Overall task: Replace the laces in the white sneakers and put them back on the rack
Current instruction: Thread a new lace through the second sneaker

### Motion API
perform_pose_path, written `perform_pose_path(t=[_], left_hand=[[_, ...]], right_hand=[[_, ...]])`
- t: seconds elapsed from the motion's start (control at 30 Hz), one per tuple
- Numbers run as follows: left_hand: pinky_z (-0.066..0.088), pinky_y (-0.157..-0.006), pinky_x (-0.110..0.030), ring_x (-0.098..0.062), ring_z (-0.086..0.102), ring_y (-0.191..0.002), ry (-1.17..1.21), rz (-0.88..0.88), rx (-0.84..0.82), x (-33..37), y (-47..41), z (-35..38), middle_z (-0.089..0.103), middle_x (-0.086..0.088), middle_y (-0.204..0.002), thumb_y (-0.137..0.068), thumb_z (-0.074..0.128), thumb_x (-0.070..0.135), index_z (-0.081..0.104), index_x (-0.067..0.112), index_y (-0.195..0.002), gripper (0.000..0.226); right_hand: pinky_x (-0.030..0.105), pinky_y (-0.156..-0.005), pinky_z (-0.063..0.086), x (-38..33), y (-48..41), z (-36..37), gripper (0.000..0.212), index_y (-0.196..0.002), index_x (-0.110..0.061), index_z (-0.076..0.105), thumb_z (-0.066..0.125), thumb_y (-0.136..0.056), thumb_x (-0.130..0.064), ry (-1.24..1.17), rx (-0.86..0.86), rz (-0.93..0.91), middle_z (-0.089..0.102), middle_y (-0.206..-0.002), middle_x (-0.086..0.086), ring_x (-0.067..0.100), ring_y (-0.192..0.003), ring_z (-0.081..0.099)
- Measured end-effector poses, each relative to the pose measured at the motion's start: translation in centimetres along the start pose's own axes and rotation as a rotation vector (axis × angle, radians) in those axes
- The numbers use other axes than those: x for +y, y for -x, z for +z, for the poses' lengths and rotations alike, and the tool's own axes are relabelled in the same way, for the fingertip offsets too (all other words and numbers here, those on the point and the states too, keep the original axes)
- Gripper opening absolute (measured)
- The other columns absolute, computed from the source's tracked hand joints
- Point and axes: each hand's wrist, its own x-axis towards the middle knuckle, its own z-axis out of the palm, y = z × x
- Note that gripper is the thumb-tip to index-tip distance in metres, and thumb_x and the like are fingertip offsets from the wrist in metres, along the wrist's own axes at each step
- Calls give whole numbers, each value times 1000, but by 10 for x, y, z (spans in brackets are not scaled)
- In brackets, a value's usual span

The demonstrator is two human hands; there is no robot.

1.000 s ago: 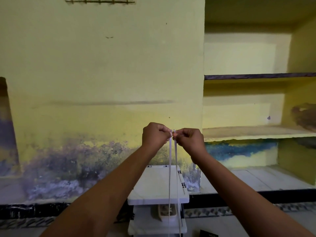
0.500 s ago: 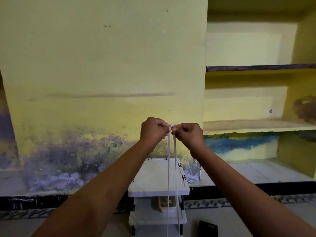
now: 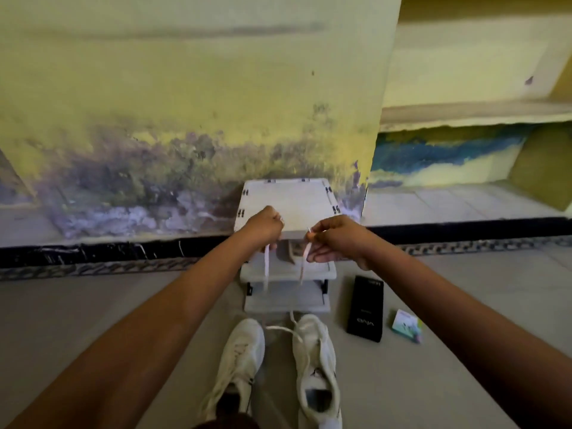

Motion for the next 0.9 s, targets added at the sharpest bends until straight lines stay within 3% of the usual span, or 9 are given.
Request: perform_pose_path(t=[0.17,0.23,0.33,0.43,0.57,0.63,0.73,0.83,0.9], left_hand=[[37,-40,-21,-22,48,-55,-49,-56,-70,-65,-18,40,51,-8,-65,-90,45,7,46,13,-72,19],[38,-42,-22,-22,49,-55,-19,-94,-70,-87,-23,55,53,-9,-69,-92,45,9,47,15,-76,17],[37,-46,-24,-20,47,-51,22,-149,-100,-115,-27,80,56,-11,-73,-94,40,9,43,17,-77,19],[37,-46,-24,-17,46,-53,59,-200,-146,-145,-33,101,54,-10,-74,-94,39,6,44,16,-78,19],[41,-50,-23,-16,51,-57,109,-261,-181,-178,-41,125,57,-7,-74,-93,43,8,50,16,-81,17],[43,-54,-24,-15,51,-57,164,-280,-151,-188,-42,132,58,-5,-72,-94,44,10,51,17,-80,17],[42,-54,-22,-12,51,-56,201,-279,-146,-202,-43,143,56,-3,-71,-95,45,8,51,16,-80,17],[42,-54,-24,-13,49,-54,222,-271,-121,-209,-43,142,56,-4,-70,-95,46,9,50,17,-78,20],[42,-54,-22,-13,49,-55,222,-259,-114,-211,-46,143,56,-4,-71,-96,46,10,50,17,-79,18]], right_hand=[[20,-67,57,40,-7,17,17,-98,-6,62,45,-97,-5,-212,-444,112,72,-82,10,14,-73,71],[22,-75,57,63,-20,19,21,-106,-8,62,43,-98,-7,-84,-522,162,72,-92,9,14,-82,70],[25,-79,54,117,-52,14,21,-111,-5,64,51,-95,-11,552,-231,143,68,-106,13,17,-87,65],[33,-91,50,184,-77,6,28,-108,-2,67,55,-93,-22,984,-144,191,65,-113,14,22,-98,61],[29,-87,46,249,-96,9,42,-116,-5,59,56,-92,-38,964,-40,356,61,-117,10,23,-107,58],[28,-78,46,268,-104,14,41,-111,-7,60,57,-90,-42,940,25,358,63,-108,8,20,-96,59],[27,-69,45,279,-112,21,25,-104,-11,64,54,-93,-31,915,125,260,66,-98,6,16,-79,56],[24,-74,43,262,-105,28,21,-106,-12,69,57,-93,-23,836,152,64,68,-102,6,18,-89,61],[19,-78,40,245,-98,35,21,-109,-12,70,59,-91,-18,824,48,-59,69,-105,6,17,-95,62]])
